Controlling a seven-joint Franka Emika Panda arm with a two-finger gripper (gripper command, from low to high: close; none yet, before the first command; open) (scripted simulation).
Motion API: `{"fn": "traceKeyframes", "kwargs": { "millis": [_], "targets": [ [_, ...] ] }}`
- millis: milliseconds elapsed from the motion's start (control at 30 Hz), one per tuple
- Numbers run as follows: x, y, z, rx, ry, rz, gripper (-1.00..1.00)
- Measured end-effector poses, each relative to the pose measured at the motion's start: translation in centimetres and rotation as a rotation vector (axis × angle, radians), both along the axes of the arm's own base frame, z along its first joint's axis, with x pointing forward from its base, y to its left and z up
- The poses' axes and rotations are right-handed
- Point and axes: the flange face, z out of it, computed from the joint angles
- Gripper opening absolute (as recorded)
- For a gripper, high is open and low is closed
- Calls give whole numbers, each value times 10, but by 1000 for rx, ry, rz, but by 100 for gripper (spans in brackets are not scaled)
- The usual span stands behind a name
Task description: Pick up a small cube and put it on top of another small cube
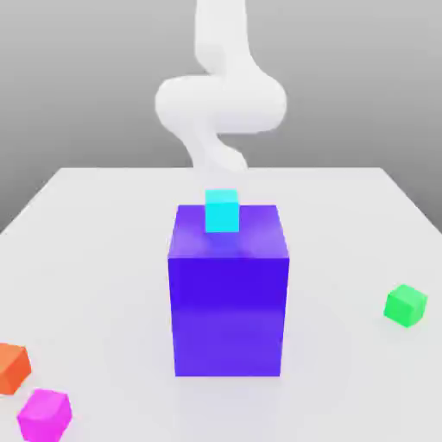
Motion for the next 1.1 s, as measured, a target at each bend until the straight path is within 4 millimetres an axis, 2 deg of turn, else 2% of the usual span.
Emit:
{"fn": "traceKeyframes", "kwargs": {
  "millis": [133,267,400,533,667,767,967,1100],
  "targets": [
    [48,-28,-56,35,105,2,0],
    [85,-56,-116,63,203,-6,0],
    [112,-84,-182,83,299,-22,0],
    [128,-113,-250,94,393,-46,0],
    [131,-148,-319,97,486,-87,0],
    [128,-167,-370,89,557,-106,0],
    [102,-210,-465,54,698,-156,0],
    [94,-221,-524,39,732,-168,0]
  ]
}}
